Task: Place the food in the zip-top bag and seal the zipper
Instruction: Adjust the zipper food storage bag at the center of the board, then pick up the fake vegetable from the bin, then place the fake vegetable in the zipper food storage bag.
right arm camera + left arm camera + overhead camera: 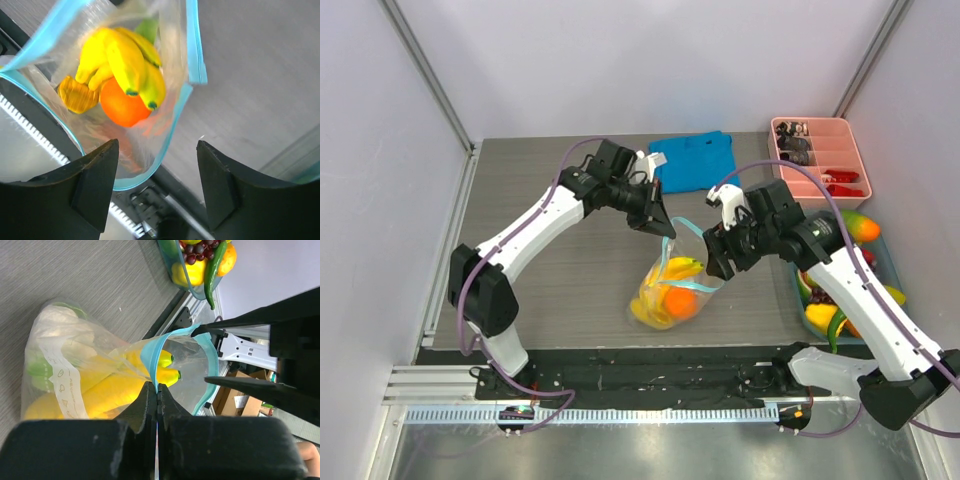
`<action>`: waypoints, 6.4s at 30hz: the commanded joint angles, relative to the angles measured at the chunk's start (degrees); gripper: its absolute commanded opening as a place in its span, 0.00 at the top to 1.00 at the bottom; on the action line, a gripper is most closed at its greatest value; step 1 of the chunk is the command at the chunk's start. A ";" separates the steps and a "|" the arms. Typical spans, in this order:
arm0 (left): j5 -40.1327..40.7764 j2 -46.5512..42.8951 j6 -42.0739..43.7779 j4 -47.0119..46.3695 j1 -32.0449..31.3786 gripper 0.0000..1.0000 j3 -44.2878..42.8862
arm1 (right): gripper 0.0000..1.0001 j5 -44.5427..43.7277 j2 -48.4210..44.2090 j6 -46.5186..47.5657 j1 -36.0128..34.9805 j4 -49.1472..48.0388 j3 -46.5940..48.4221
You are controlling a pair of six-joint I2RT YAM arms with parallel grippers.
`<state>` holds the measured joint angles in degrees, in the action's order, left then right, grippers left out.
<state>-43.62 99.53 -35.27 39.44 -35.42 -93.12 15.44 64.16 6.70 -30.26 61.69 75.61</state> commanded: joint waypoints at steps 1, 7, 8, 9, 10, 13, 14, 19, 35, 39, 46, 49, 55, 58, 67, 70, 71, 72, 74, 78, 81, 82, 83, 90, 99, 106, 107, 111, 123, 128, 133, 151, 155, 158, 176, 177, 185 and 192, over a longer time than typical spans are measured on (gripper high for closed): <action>0.72 -3.81 1.69 -0.77 0.35 1.00 -0.31 | 0.36 3.27 -1.67 -5.91 0.82 1.32 -2.75; 1.78 -5.48 4.06 -0.16 0.18 1.00 0.83 | 0.95 10.48 0.70 -6.61 1.52 0.80 -0.65; 3.26 -6.27 5.02 0.54 -0.43 1.00 0.84 | 0.99 11.27 1.22 -6.61 2.22 0.54 2.14; 3.71 -6.71 8.25 2.46 -0.96 1.00 0.66 | 0.99 12.58 1.93 -8.79 2.83 0.27 3.74; 4.24 -7.24 9.76 3.53 -1.58 1.00 0.49 | 0.99 16.60 2.98 -10.03 3.36 -0.95 5.23; 7.22 -8.56 14.51 7.31 -4.74 1.00 -0.31 | 0.99 22.24 3.78 -17.29 3.54 -7.07 7.71; 7.49 -8.73 15.05 8.01 -5.79 1.00 -0.83 | 0.99 23.22 3.69 -18.55 3.46 -8.68 6.75; 9.25 -6.45 16.19 12.23 -5.54 1.00 -3.20 | 0.99 23.50 5.09 -16.99 3.54 -8.88 2.97; 8.02 -3.64 11.36 10.74 -1.49 1.00 -3.03 | 0.18 13.47 9.75 -2.76 14.76 -0.36 11.82; 8.11 -3.55 11.53 10.66 -1.49 1.00 -3.73 | 0.12 16.18 12.12 8.92 28.03 10.43 16.66; 7.32 -2.58 11.10 9.69 -1.49 1.00 -3.91 | 0.01 10.60 20.82 31.34 47.21 21.36 21.50; 6.79 -2.50 11.71 9.60 -1.49 1.00 -3.56 | 0.05 -0.29 23.11 36.27 48.72 19.18 19.67; 6.17 -1.71 12.15 10.04 -1.49 1.00 -3.82 | 0.22 -17.09 25.22 41.37 48.63 9.07 14.39; 6.26 -1.79 12.33 9.87 -1.49 1.00 -3.56 | 0.31 -19.48 28.56 42.08 48.72 6.43 14.12; 6.79 -0.65 13.64 11.88 -1.49 1.00 -4.79 | 0.37 -21.24 37.87 42.78 48.63 0.54 13.95; 6.96 -0.21 13.73 12.15 -1.49 1.00 -5.40 | 0.37 -20.37 39.28 42.26 48.63 0.71 14.21; 6.88 -0.04 13.73 12.15 -1.49 1.00 -5.66 | 0.37 -20.19 39.63 42.26 48.63 0.80 13.95; 6.96 0.14 13.73 12.15 -1.49 1.00 -5.75 | 0.38 -19.93 39.72 42.43 48.63 0.97 13.77; 7.05 0.32 13.82 12.33 -1.49 1.00 -5.93 | 0.38 -18.79 39.73 42.52 48.63 1.59 12.81; 6.88 0.32 13.73 12.41 -1.49 1.00 -5.93 | 0.38 -16.50 38.76 42.52 48.46 2.99 11.31; 6.88 0.41 13.82 12.50 -1.49 1.00 -6.11 | 0.39 -16.93 38.58 42.70 48.28 3.00 9.21; 6.96 0.41 13.73 12.50 -1.49 1.00 -6.19 | 0.40 -17.28 38.67 42.70 48.28 2.47 8.59; 6.97 0.41 13.73 12.50 -1.49 1.00 -6.28 | 0.40 -17.72 38.67 42.87 48.28 2.21 7.54; 6.88 0.05 13.65 12.41 -1.49 1.00 -5.84 | 0.62 -16.68 37.27 42.96 48.28 4.21 9.90; 6.96 -0.39 13.47 12.06 -1.49 1.00 -5.32 | 0.81 -14.23 33.84 45.42 48.19 13.17 20.88; 7.05 -0.65 12.94 11.62 -1.49 1.00 -5.32 | 0.87 -9.13 26.82 51.11 44.42 19.43 29.31; 6.97 -0.65 12.94 11.54 -1.58 1.00 -5.32 | 0.87 -8.24 24.37 52.26 43.37 19.43 30.11; 7.05 -0.56 12.94 11.45 -1.67 1.00 -5.40 | 0.91 -3.85 16.89 58.68 33.20 17.42 32.58; 7.32 -0.82 12.33 10.39 -2.02 1.00 -4.70 | 0.99 7.76 4.13 88.79 13.13 9.23 23.36; 7.32 -0.82 12.50 10.31 -2.02 1.00 -4.70 | 0.99 4.61 1.94 104.81 6.46 7.40 16.51; 6.88 -0.74 11.98 9.69 -2.02 1.00 -4.61 | 0.99 0.22 2.99 113.53 1.79 6.87 13.86; 6.44 -1.79 12.50 8.90 -2.02 1.00 -3.30 | 0.85 -7.62 3.00 125.13 -7.27 1.51 7.80; 6.35 -1.97 12.50 8.72 -2.02 1.00 -2.86 | 0.40 -4.99 -0.09 125.31 -7.45 -6.13 2.62; 6.35 -1.88 12.50 8.64 -2.02 1.00 -3.03 | 0.31 -4.02 -0.44 125.14 -7.62 -6.32 2.17; 9.32 -5.22 12.50 7.93 -2.29 1.00 -5.05 | 0.27 -17.26 3.06 56.82 -7.45 -17.67 16.62; 9.95 -5.31 13.20 8.28 -2.63 1.00 -5.40 | 0.27 -18.42 4.38 50.32 -7.27 -15.66 19.11; 8.99 -4.08 14.00 10.57 -3.96 1.00 -6.11 | 0.26 -11.49 5.54 6.29 -5.95 -5.36 18.80; 6.27 -4.52 13.73 8.64 -3.96 0.98 -4.26 | 0.28 -4.02 2.99 -9.42 1.51 -2.10 12.37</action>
<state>-34.41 96.92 -22.04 50.41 -39.33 -97.54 6.50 69.97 12.80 -32.16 57.12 90.32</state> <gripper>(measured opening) 0.015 0.726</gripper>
